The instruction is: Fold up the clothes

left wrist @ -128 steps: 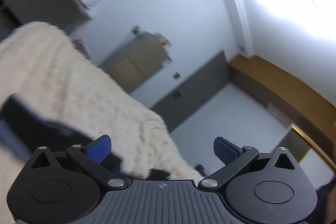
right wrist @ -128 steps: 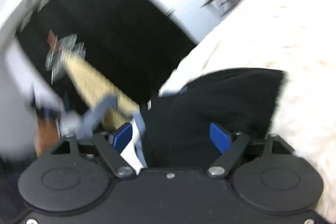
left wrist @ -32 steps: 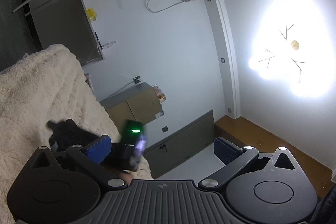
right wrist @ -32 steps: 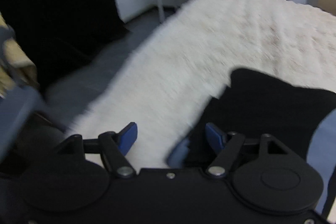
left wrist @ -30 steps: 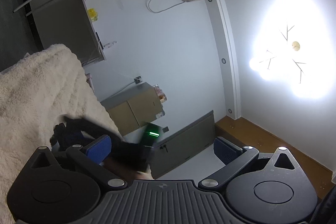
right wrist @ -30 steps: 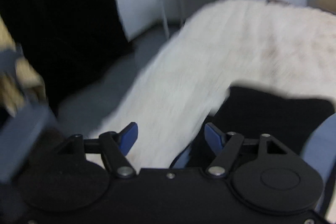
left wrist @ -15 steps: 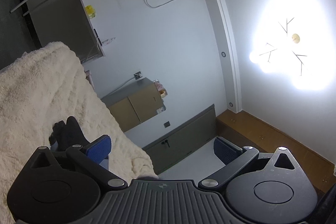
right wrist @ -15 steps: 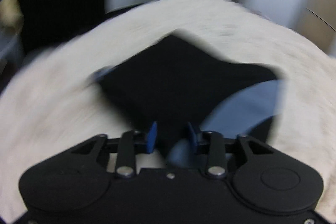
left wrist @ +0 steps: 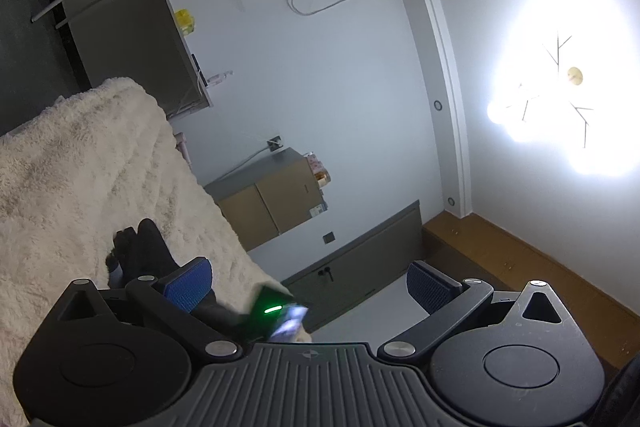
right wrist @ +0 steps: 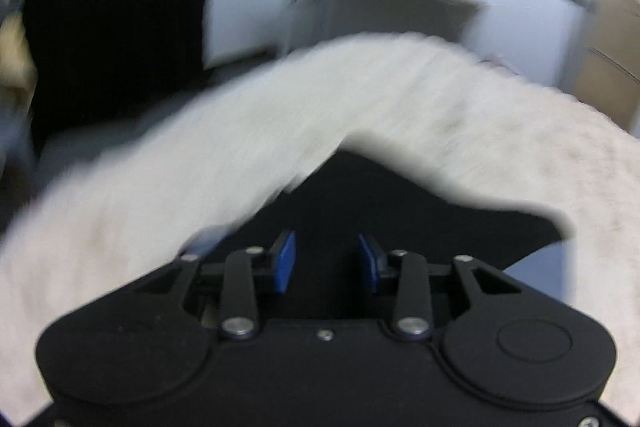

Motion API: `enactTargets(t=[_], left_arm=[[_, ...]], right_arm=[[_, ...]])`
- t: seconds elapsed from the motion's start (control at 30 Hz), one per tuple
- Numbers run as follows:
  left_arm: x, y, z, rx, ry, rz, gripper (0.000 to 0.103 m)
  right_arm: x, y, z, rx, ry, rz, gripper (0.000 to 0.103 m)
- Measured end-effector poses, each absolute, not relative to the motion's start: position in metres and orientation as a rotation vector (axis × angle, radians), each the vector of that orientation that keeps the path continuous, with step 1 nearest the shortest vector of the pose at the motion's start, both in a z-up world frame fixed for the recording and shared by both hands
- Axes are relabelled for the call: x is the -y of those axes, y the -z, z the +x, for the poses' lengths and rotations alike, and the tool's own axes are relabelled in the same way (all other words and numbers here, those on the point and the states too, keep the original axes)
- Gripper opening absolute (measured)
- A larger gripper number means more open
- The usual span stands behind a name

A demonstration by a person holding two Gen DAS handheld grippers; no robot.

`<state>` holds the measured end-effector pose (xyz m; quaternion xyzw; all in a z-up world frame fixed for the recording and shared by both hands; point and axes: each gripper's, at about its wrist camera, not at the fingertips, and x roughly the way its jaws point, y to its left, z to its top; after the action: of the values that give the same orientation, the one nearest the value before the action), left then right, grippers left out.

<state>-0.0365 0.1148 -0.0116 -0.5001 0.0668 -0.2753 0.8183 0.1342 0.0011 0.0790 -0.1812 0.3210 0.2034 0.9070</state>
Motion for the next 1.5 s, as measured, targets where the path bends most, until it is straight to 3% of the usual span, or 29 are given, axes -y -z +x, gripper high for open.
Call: enactTargets(t=[0.1,0.13,0.2,0.27,0.37,0.43,0.47,0.57,0.67,0.87,1.0,1.07,1.1,1.13,1.27,1.37,1.5], left_arm=[[-0.113,0.012,-0.036,-0.157,0.579,-1.056,0.103],[-0.112,0.012,-0.036,-0.159,0.579,-1.056,0.103],[-0.111,0.012,-0.035,-0.164,0.582,-1.053,0.103],[-0.109,0.012,-0.033,-0.172,0.585,-1.046,0.103],[-0.106,0.012,-0.03,-0.183,0.591,-1.032,0.103],[-0.105,0.011,-0.03,-0.19,0.592,-1.019,0.103],[-0.103,0.011,-0.031,-0.195,0.595,-1.008,0.103],[-0.1,0.011,-0.031,-0.214,0.596,-0.98,0.103],[-0.097,0.012,-0.029,-0.226,0.594,-0.961,0.103],[-0.098,0.016,-0.02,-0.243,0.595,-0.983,0.103],[-0.095,0.015,-0.02,-0.261,0.603,-0.965,0.103],[-0.093,0.012,-0.023,-0.267,0.592,-0.942,0.103],[-0.092,0.011,-0.024,-0.267,0.584,-0.934,0.103],[-0.091,0.01,-0.024,-0.267,0.576,-0.927,0.103],[-0.085,0.002,-0.021,-0.327,0.496,-0.888,0.103],[-0.078,-0.005,-0.012,-0.441,0.422,-0.844,0.103],[-0.066,-0.015,-0.012,-0.466,0.324,-0.759,0.103]], right_arm=[[-0.01,-0.086,0.109,-0.624,-0.491,-0.346,0.029],[-0.007,-0.097,0.11,-0.606,-0.51,-0.303,0.042],[-0.003,-0.113,0.113,-0.565,-0.502,-0.287,0.06],[-0.002,-0.135,0.135,-0.517,-0.443,-0.312,0.062],[-0.006,-0.14,0.184,-0.528,-0.371,-0.315,0.054],[-0.016,-0.122,0.217,-0.621,-0.351,-0.377,0.032],[-0.024,-0.107,0.232,-0.689,-0.351,-0.416,0.028],[-0.035,-0.075,0.262,-0.8,-0.342,-0.423,0.026],[-0.03,-0.097,0.268,-0.758,-0.356,-0.316,0.031],[-0.004,-0.145,0.214,-0.606,-0.315,-0.222,0.054],[-0.017,-0.085,0.191,-0.753,-0.391,-0.368,0.059],[-0.019,-0.081,0.175,-0.712,-0.402,-0.352,0.059],[-0.016,-0.084,0.172,-0.727,-0.42,-0.323,0.062],[-0.012,-0.09,0.169,-0.745,-0.451,-0.285,0.073],[0.018,-0.13,0.135,-0.781,-0.528,-0.128,0.083],[0.036,-0.155,0.112,-0.792,-0.492,-0.126,0.1],[0.064,-0.184,0.097,-0.831,-0.357,-0.111,0.103]])
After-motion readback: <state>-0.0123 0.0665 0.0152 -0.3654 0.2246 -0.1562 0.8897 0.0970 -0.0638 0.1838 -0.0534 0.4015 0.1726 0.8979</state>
